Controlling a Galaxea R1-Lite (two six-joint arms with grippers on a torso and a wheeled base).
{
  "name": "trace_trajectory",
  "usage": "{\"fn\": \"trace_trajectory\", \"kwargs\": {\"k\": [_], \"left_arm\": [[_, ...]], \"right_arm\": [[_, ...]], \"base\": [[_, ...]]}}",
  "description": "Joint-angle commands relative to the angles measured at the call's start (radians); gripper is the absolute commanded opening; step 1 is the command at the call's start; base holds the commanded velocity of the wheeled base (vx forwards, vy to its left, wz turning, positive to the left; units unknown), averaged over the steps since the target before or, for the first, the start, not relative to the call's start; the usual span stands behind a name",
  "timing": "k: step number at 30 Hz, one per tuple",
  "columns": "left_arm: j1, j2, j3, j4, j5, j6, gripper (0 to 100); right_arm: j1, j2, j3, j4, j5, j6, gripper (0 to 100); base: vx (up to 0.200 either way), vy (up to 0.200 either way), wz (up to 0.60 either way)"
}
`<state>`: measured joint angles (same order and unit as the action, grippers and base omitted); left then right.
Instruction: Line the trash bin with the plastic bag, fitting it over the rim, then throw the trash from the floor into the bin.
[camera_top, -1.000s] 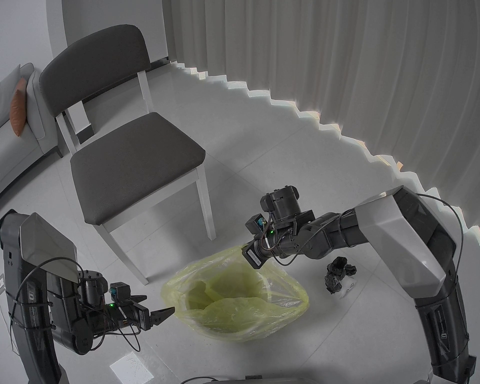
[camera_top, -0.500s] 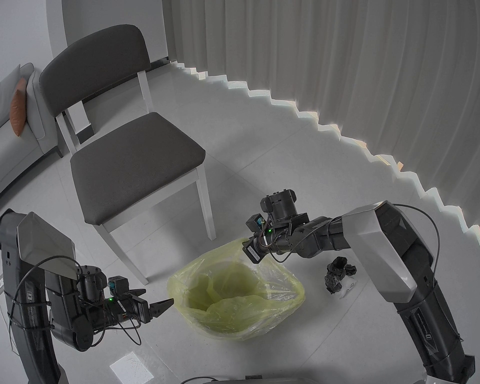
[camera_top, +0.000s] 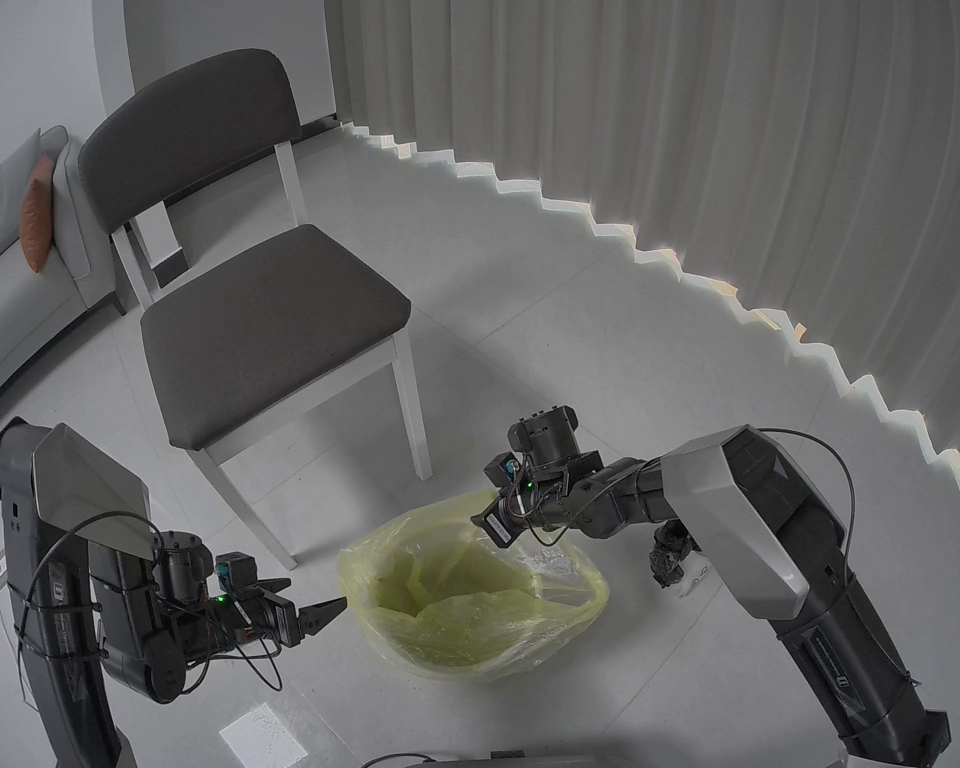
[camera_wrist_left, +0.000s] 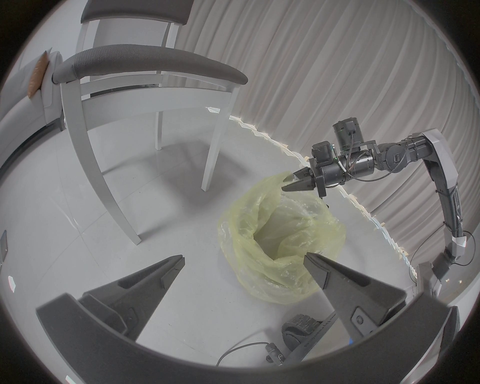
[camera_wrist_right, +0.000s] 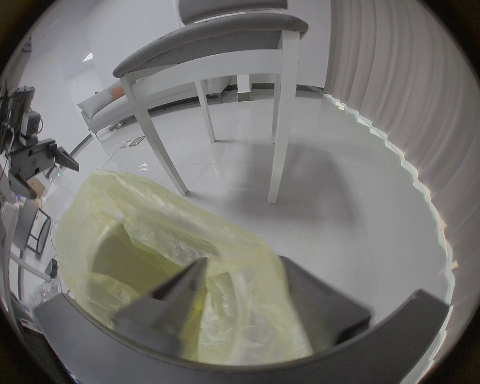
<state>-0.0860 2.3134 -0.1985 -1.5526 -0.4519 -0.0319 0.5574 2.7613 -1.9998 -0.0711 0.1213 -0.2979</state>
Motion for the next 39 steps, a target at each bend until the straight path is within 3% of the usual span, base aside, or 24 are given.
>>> {"fn": "trace_trajectory", "kwargs": {"k": [1, 14, 24, 32, 39], "left_arm": [[0.0, 0.012, -0.007, -0.018, 0.009, -0.002, 100], [0.0, 0.077, -0.101, -0.018, 0.079, -0.028, 100], [-0.023, 0.185, -0.282, -0.012, 0.125, -0.017, 100], [0.025, 0.202, -0.383, 0.223, 0.177, 0.069, 100], [0.017, 0.207, -0.487, 0.355, 0.202, 0.076, 100]], "right_arm": [[0.01, 0.006, 0.0, -0.001, -0.002, 0.029, 100], [-0.013, -0.215, 0.0, 0.016, -0.003, 0.049, 100], [-0.122, -0.391, 0.406, 0.054, -0.002, -0.029, 100], [-0.146, -0.41, 0.573, 0.005, -0.002, -0.056, 100], [-0.143, -0.397, 0.605, -0.023, -0.003, -0.055, 100]], "base": [[0.0, 0.0, 0.0], [0.0, 0.0, 0.0], [0.0, 0.0, 0.0], [0.0, 0.0, 0.0], [0.0, 0.0, 0.0]]}}
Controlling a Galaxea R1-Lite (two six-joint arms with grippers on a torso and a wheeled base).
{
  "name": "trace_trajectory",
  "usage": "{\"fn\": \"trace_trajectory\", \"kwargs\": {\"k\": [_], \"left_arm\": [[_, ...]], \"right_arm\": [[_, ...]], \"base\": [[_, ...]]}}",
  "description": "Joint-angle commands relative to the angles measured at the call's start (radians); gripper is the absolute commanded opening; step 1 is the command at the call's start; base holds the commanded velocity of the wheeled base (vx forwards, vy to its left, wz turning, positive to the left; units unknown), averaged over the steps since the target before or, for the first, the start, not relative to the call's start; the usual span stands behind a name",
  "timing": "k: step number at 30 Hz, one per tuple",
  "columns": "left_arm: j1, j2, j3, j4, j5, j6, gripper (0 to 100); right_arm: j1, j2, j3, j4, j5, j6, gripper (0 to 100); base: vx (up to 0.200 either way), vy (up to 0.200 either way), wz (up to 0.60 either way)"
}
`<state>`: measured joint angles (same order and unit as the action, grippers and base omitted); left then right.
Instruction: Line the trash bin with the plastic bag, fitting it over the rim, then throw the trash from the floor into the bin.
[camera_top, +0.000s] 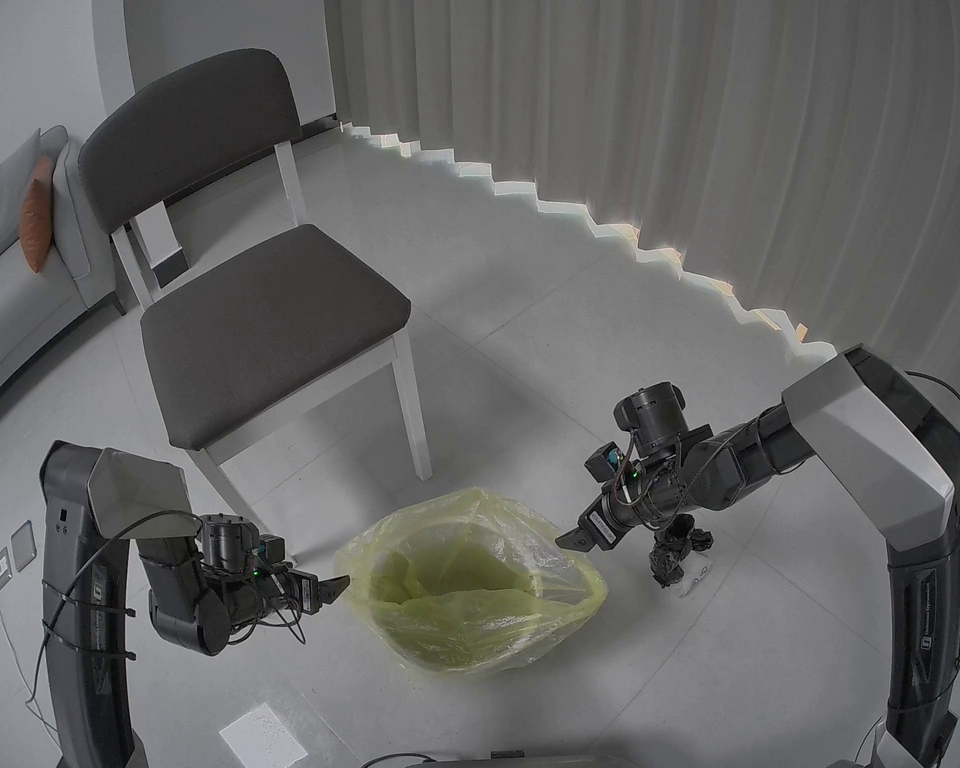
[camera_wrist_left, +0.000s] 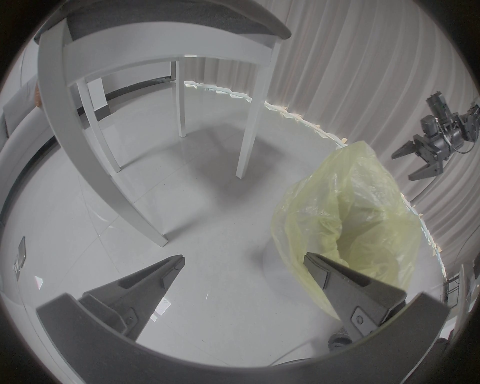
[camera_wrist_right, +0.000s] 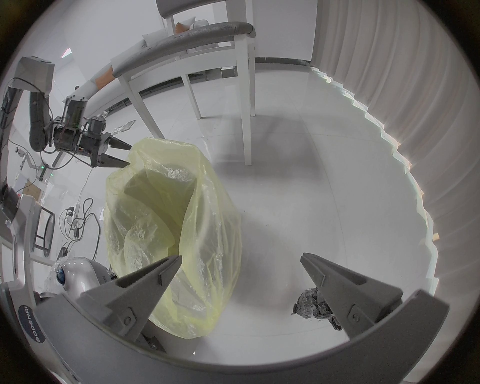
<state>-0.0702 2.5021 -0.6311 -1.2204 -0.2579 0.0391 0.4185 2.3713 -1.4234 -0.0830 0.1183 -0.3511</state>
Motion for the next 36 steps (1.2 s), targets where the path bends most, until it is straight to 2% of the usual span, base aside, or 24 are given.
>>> {"fn": "trace_trajectory", "kwargs": {"k": [1, 8, 19, 25, 28, 31, 34, 36], "left_arm": [[0.0, 0.017, -0.084, 0.067, 0.008, 0.005, 100], [-0.003, 0.006, -0.144, 0.188, 0.008, 0.016, 100], [0.006, -0.006, -0.104, 0.17, 0.011, 0.031, 100], [-0.003, -0.025, -0.075, 0.124, 0.009, 0.031, 100], [-0.005, -0.032, -0.067, 0.122, 0.009, 0.03, 100], [-0.014, -0.06, -0.045, 0.122, 0.009, 0.03, 100], [-0.016, -0.068, -0.041, 0.122, 0.006, 0.03, 100], [-0.017, -0.078, -0.03, 0.119, 0.002, 0.03, 100]], "right_arm": [[-0.006, 0.003, 0.035, -0.02, 0.0, -0.002, 100], [-0.004, 0.069, 0.012, -0.024, -0.016, 0.0, 100], [0.006, 0.226, -0.126, -0.017, -0.031, -0.002, 100], [0.008, 0.255, -0.249, 0.131, -0.04, -0.022, 100], [0.008, 0.266, -0.29, 0.161, -0.058, -0.04, 100], [0.036, 0.295, -0.393, 0.236, -0.085, -0.068, 100], [0.048, 0.315, -0.44, 0.249, -0.097, -0.066, 100], [0.08, 0.382, -0.571, 0.285, -0.14, -0.069, 100]], "base": [[0.0, 0.0, 0.0], [0.0, 0.0, 0.0], [0.0, 0.0, 0.0], [0.0, 0.0, 0.0], [0.0, 0.0, 0.0], [0.0, 0.0, 0.0], [0.0, 0.0, 0.0], [0.0, 0.0, 0.0]]}}
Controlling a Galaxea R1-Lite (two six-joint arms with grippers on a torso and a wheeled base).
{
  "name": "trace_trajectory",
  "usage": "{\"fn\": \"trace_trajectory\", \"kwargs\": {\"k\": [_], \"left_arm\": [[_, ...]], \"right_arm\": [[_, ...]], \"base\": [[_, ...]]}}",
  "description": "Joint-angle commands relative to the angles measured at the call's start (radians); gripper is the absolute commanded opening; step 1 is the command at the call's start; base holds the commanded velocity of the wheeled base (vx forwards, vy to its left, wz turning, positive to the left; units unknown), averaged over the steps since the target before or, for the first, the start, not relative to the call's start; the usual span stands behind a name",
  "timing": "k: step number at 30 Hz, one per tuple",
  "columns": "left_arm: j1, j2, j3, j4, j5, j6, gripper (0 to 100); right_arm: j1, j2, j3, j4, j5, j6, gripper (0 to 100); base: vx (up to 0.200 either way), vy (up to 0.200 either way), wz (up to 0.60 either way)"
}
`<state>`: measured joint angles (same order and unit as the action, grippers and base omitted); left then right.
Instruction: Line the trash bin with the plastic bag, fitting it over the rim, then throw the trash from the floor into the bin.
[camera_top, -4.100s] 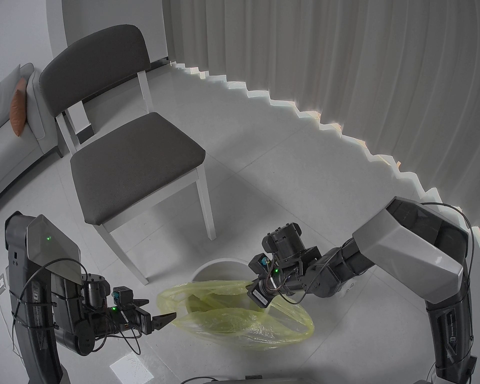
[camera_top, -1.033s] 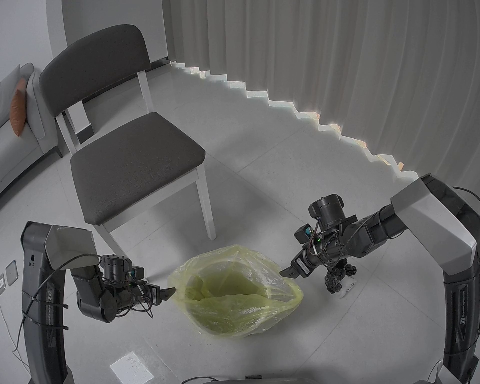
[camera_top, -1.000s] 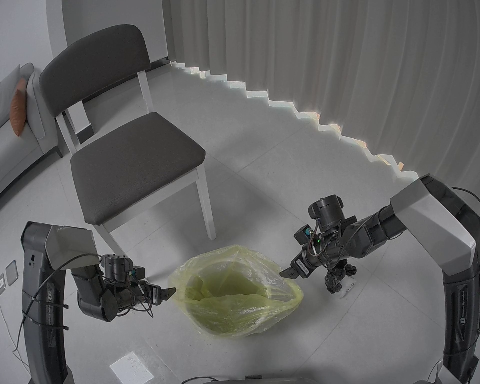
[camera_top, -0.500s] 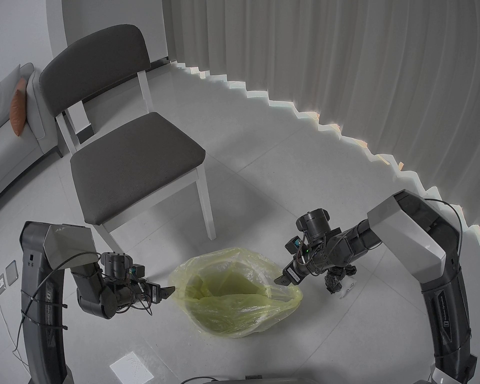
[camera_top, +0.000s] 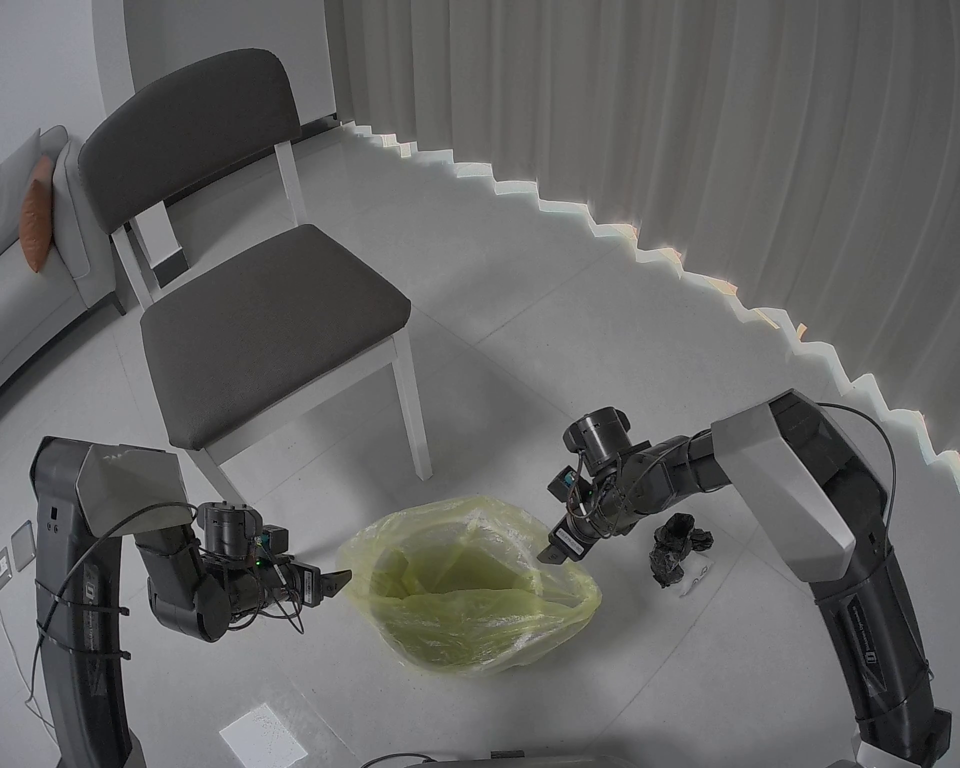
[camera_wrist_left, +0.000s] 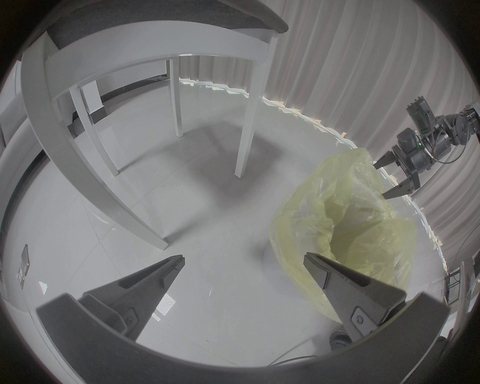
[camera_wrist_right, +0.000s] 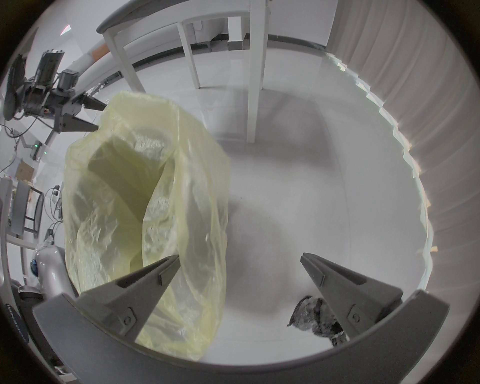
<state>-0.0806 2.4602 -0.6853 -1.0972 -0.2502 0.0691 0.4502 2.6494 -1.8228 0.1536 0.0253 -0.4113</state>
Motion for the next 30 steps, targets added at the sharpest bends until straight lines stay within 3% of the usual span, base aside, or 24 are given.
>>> {"fn": "trace_trajectory", "kwargs": {"k": [1, 6, 13, 20, 30], "left_arm": [[-0.007, -0.038, 0.026, -0.004, -0.007, 0.0, 100], [-0.007, -0.041, 0.046, -0.029, -0.012, -0.003, 100], [-0.007, -0.035, 0.064, -0.07, -0.021, -0.009, 100], [-0.002, -0.072, 0.119, -0.125, -0.026, -0.037, 100], [0.002, -0.147, 0.274, -0.299, -0.093, -0.091, 100]], "right_arm": [[0.056, 0.118, -0.177, 0.069, -0.047, -0.009, 100], [0.079, 0.19, -0.177, 0.227, -0.048, 0.0, 100], [0.073, 0.199, -0.177, 0.277, -0.042, 0.003, 100], [0.041, 0.05, -0.177, 0.276, -0.028, 0.034, 100], [-0.002, -0.224, -0.148, 0.271, 0.011, 0.034, 100]], "base": [[0.0, 0.0, 0.0], [0.0, 0.0, 0.0], [0.0, 0.0, 0.0], [0.0, 0.0, 0.0], [0.0, 0.0, 0.0]]}}
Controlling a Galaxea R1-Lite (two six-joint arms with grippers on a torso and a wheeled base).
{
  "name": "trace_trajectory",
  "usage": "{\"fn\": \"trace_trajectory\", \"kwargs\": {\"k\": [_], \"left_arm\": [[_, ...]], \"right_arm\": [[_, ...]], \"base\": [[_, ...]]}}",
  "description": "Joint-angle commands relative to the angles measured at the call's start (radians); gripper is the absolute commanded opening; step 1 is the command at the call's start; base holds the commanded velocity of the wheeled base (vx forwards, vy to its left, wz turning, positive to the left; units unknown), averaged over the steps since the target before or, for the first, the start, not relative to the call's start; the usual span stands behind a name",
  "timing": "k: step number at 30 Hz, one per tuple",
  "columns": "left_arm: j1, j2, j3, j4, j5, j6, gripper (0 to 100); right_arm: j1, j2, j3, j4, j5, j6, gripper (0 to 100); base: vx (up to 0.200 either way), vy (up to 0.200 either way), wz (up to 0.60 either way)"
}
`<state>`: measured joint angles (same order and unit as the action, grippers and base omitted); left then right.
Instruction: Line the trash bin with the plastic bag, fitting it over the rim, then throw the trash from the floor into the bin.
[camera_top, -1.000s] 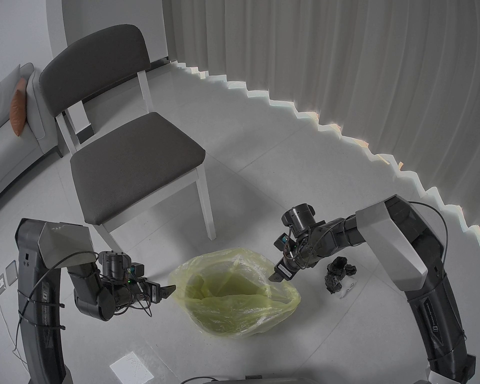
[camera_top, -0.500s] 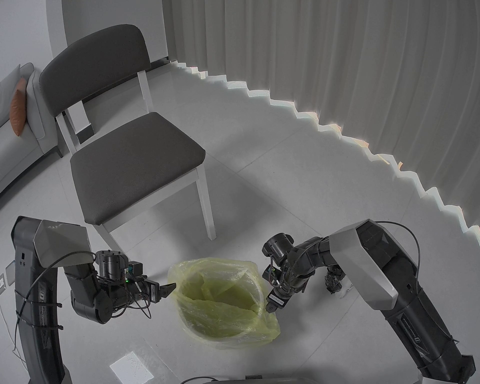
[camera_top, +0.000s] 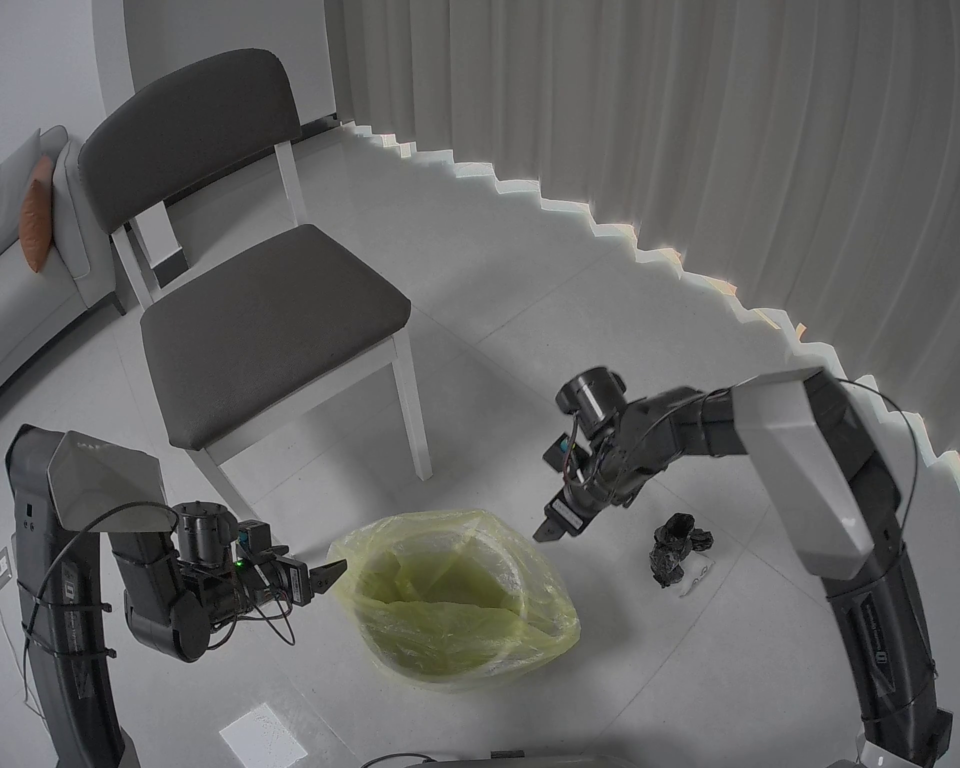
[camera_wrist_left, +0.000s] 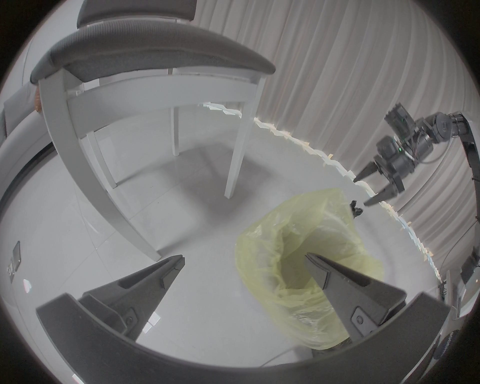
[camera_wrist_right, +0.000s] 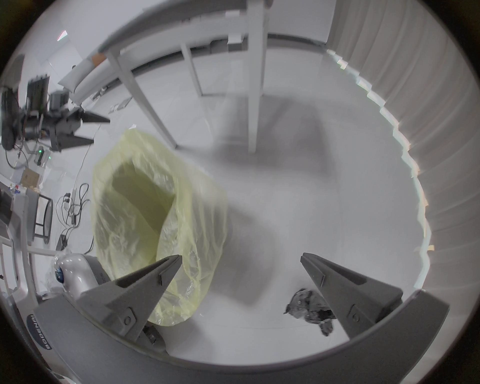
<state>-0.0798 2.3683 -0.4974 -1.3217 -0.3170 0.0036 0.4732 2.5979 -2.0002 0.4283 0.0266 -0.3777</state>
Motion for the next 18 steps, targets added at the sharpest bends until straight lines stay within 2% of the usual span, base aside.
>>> {"fn": "trace_trajectory", "kwargs": {"k": [1, 4, 6, 10, 13, 18], "left_arm": [[0.0, -0.057, 0.102, -0.1, -0.031, -0.033, 100], [-0.003, -0.06, 0.16, -0.209, -0.06, -0.048, 100], [-0.002, -0.06, 0.186, -0.249, -0.086, -0.056, 100], [0.005, -0.087, 0.215, -0.249, -0.102, -0.059, 100], [0.006, -0.09, 0.217, -0.249, -0.099, -0.059, 100], [-0.006, -0.09, 0.206, -0.249, -0.094, -0.057, 100]], "right_arm": [[-0.028, -0.193, 0.06, -0.008, 0.009, 0.0, 100], [-0.028, -0.251, 0.173, -0.063, 0.009, 0.0, 100], [-0.028, -0.271, 0.225, -0.111, 0.007, 0.0, 100], [-0.019, -0.298, 0.294, -0.184, 0.006, 0.003, 100], [-0.016, -0.308, 0.301, -0.189, 0.004, 0.003, 100], [0.002, -0.317, 0.297, -0.192, 0.003, 0.014, 100]], "base": [[0.0, 0.0, 0.0], [0.0, 0.0, 0.0], [-0.2, 0.0, 0.0], [-0.2, 0.0, 0.0], [-0.2, 0.0, 0.0], [0.0, 0.0, 0.0]]}}
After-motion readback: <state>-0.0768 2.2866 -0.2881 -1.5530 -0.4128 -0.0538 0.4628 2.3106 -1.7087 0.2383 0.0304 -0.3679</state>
